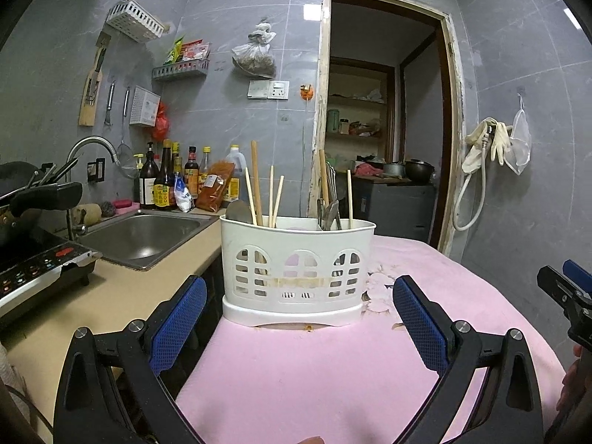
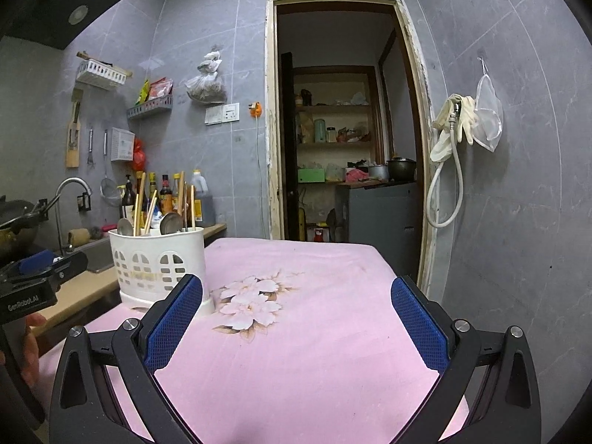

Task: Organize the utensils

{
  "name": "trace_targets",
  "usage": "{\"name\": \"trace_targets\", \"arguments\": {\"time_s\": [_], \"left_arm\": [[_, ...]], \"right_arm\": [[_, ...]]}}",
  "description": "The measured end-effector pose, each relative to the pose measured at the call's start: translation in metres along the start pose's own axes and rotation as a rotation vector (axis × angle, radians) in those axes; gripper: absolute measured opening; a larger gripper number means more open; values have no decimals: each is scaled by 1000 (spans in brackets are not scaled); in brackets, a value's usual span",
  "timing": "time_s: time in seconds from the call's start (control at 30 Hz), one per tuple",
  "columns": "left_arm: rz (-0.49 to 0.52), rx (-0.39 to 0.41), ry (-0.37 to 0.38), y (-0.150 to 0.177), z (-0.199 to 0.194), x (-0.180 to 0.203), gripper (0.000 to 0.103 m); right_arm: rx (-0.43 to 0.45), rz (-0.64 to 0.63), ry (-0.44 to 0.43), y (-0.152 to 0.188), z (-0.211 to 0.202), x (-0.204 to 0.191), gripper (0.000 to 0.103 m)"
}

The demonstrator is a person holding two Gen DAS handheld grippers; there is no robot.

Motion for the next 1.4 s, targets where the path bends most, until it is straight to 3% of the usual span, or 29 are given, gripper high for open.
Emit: {"name": "trace_targets", "arguments": {"time_s": [1.4], "left_arm": [[-12, -22, 14, 4, 5, -1, 99]], "right_arm": [[-12, 12, 6, 2, 3, 3, 103]]}}
Point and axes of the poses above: each gripper's, at about its wrist camera, not at the fingertips, and z roughly the way its jaws point, x to its right, y to its underside, the point moved 4 cm from there along z, roughly the way its jaws point, and after that the axes turned 9 degrees about x, right-handed, at the moved point
